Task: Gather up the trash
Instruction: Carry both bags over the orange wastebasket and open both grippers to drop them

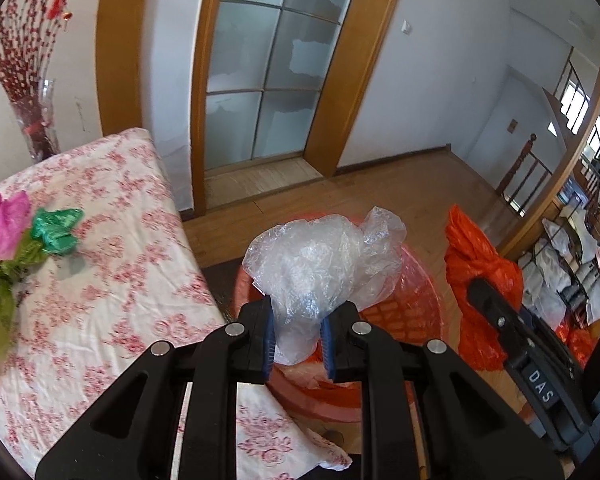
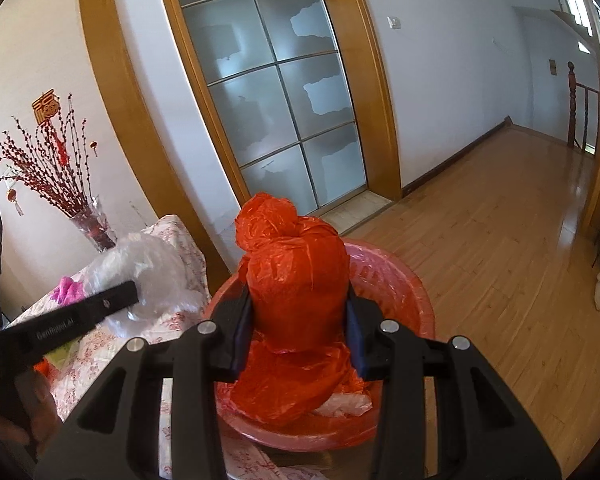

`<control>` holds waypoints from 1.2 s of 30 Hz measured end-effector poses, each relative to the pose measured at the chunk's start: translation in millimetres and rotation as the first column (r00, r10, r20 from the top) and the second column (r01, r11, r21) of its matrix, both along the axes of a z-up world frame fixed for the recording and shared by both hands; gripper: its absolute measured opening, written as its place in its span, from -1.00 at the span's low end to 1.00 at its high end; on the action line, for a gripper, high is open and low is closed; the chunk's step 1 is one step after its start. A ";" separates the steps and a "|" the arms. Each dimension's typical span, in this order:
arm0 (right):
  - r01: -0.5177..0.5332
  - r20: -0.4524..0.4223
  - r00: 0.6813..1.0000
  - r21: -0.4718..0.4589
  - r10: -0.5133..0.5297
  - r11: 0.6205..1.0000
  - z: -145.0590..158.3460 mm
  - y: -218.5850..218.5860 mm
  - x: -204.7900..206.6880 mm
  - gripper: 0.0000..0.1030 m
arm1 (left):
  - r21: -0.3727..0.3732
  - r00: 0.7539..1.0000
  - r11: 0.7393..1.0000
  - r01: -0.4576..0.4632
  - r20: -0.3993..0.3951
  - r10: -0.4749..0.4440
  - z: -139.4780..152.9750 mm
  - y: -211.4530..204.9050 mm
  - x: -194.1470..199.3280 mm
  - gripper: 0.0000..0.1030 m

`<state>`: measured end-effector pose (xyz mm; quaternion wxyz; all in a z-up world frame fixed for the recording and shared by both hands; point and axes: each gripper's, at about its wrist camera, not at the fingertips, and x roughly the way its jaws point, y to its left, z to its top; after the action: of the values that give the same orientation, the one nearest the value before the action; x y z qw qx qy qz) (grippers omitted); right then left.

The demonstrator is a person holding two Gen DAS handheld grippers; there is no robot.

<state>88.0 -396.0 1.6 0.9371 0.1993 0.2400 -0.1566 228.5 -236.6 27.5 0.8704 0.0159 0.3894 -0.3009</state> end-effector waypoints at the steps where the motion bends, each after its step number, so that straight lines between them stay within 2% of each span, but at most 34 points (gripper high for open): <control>1: 0.003 -0.002 1.000 0.002 -0.003 1.000 -1.0 -1.5 1.2 -0.24 | 0.003 1.000 1.000 0.008 -0.007 -0.008 -3.7 -3.8 -0.1 -0.66; 15: 0.025 -0.035 0.999 0.069 -0.023 0.997 -26.4 -27.3 22.0 -0.24 | 0.032 0.994 0.997 0.064 -0.092 -0.061 -39.8 -32.2 3.0 -0.65; 20: 0.021 -0.038 0.999 0.096 -0.017 0.995 -32.3 -32.7 29.0 -0.13 | 0.040 0.990 0.997 0.068 -0.125 -0.063 -50.0 -36.7 6.4 -0.61; 22: 0.025 -0.040 0.999 0.101 -0.021 0.995 -32.9 -33.8 30.2 -0.08 | 0.042 0.988 0.997 0.067 -0.141 -0.061 -53.8 -35.3 7.7 -0.53; 24: 0.032 -0.044 0.999 0.104 -0.027 0.994 -34.4 -35.9 29.6 -0.05 | 0.042 0.988 0.997 0.062 -0.147 -0.055 -55.9 -33.3 8.1 -0.30; 26: 0.039 -0.047 0.998 0.109 -0.034 0.993 -35.7 -37.9 28.3 -0.01 | 0.042 0.987 0.997 0.057 -0.156 -0.049 -58.5 -31.8 9.7 -0.22; 31: 0.050 -0.055 0.998 0.111 -0.044 0.993 -37.6 -37.4 25.5 0.01 | 0.041 0.983 0.998 0.054 -0.177 -0.046 -61.2 -30.0 11.8 -0.19; 36: 0.052 -0.058 0.997 0.079 -0.047 0.996 -34.4 -32.4 23.6 0.12 | 0.044 0.988 0.999 0.031 -0.153 -0.024 -56.1 -17.4 9.7 -0.05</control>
<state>111.6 -428.5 -32.7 0.9171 0.2383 0.2672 -0.1754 238.2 -254.0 -28.6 0.8330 0.0183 0.4616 -0.3043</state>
